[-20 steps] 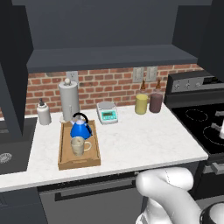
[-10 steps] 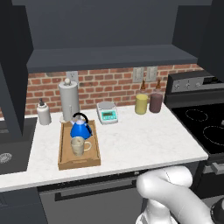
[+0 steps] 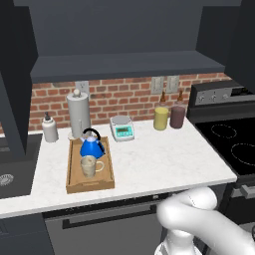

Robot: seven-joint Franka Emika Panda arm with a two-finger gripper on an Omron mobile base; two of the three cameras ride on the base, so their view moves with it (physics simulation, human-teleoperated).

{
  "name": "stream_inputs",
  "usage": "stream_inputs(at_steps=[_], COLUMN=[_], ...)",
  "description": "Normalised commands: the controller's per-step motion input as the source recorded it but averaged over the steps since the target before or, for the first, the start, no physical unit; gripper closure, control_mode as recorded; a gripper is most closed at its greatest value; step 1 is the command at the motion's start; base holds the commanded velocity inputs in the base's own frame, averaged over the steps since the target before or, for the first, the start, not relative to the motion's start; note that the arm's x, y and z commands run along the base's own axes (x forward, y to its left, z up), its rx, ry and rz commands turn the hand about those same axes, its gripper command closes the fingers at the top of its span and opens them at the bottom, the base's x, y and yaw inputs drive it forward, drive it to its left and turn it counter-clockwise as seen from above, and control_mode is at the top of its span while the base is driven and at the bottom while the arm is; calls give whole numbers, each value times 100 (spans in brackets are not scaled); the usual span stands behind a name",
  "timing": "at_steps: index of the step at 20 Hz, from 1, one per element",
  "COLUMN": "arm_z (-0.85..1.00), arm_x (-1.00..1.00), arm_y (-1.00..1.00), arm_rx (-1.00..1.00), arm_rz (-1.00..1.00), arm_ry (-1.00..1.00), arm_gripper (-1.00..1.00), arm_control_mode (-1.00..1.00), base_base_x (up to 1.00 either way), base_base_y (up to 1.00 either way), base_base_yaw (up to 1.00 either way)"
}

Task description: Pick the kettle from the counter and place it on the tray. Then pick the mug from the cabinet and place it on the tray. Then close the cabinet doors.

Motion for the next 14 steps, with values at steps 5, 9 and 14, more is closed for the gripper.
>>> stream_inputs(at_steps=[5,9,14], arm_z=[62,72,69], arm_x=[-7,-28,-30], arm_y=[-16,5,32], arm_rx=[4,0,-4], arm_rz=[2,8,15], arm_ry=[-19,-23,-20], arm_gripper=[-100,-100,-100], arm_control_mode=[-100,-100,-100], base_base_x=[0,0,0], base_base_y=[0,0,0], base_base_yaw=[0,0,0])
